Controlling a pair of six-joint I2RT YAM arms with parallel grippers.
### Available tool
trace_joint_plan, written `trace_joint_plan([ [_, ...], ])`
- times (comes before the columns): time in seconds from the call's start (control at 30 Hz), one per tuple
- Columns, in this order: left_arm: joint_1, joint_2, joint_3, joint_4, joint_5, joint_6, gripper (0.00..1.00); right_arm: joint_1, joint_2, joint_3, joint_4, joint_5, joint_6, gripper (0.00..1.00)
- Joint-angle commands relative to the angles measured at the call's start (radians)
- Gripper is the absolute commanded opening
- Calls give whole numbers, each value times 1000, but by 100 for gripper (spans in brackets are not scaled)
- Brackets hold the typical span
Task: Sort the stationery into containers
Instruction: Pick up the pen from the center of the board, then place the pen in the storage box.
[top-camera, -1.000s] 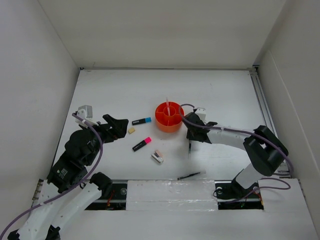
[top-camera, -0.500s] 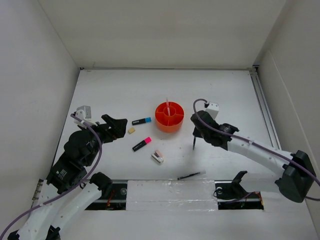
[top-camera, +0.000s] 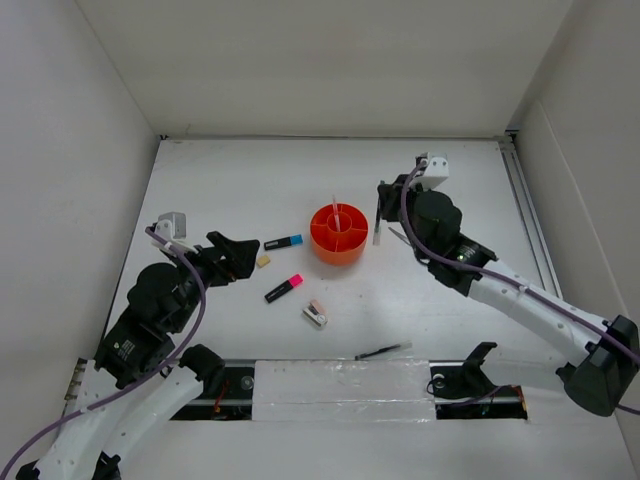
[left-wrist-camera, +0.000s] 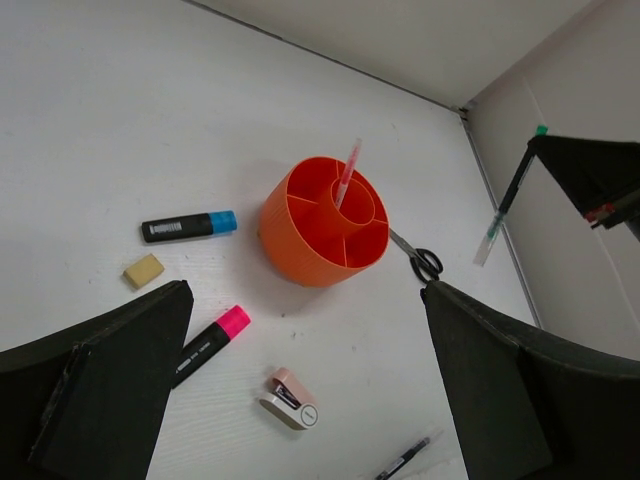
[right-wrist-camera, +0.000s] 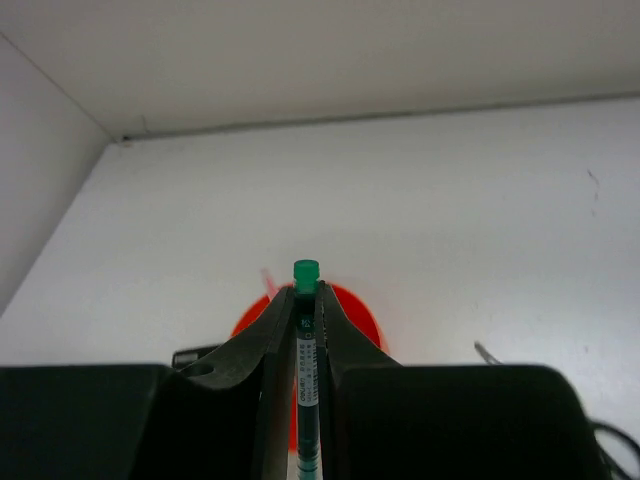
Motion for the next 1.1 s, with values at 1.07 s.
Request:
trace_joint_plan([
  [1.07,-5,4,-5,68,67,38,100,-141,454,-134,1274,-644,-160,0],
])
